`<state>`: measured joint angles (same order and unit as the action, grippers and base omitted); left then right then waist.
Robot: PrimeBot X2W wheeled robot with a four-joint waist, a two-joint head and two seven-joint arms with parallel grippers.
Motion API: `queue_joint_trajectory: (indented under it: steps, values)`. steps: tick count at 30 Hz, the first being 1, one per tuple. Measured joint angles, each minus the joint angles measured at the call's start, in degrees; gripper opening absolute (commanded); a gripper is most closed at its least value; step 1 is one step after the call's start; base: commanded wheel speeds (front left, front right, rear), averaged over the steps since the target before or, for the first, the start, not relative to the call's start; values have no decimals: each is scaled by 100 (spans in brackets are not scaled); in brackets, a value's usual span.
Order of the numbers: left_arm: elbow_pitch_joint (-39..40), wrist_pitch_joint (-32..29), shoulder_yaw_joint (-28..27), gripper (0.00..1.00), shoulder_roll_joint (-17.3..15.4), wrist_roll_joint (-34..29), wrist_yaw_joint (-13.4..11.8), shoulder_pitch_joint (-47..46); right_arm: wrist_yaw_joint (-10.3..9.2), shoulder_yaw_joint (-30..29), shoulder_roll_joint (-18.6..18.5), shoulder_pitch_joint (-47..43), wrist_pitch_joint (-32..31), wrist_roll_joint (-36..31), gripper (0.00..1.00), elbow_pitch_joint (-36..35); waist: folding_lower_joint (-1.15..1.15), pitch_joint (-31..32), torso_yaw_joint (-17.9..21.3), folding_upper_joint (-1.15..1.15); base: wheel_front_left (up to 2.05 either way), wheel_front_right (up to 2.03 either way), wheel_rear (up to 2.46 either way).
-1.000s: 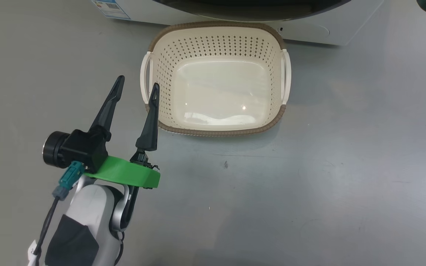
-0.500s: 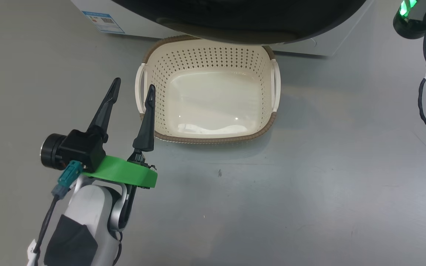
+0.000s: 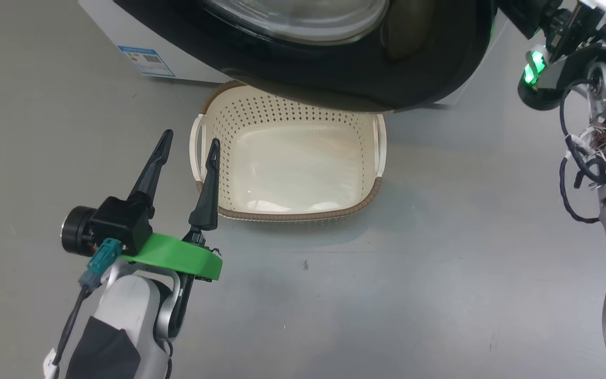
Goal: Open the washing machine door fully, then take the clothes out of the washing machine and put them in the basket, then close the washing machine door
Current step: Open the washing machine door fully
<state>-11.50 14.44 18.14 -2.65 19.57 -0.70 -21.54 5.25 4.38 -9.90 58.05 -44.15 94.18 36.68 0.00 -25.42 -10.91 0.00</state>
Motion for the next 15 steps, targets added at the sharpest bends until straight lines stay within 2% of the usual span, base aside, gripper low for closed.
queue_joint_trajectory:
  steps: [15]
  values:
    - [-275,0,22,100,8,0,49,275,118,198,271,-827,-281,78,0,18,0,563,38,0,0,0,0]
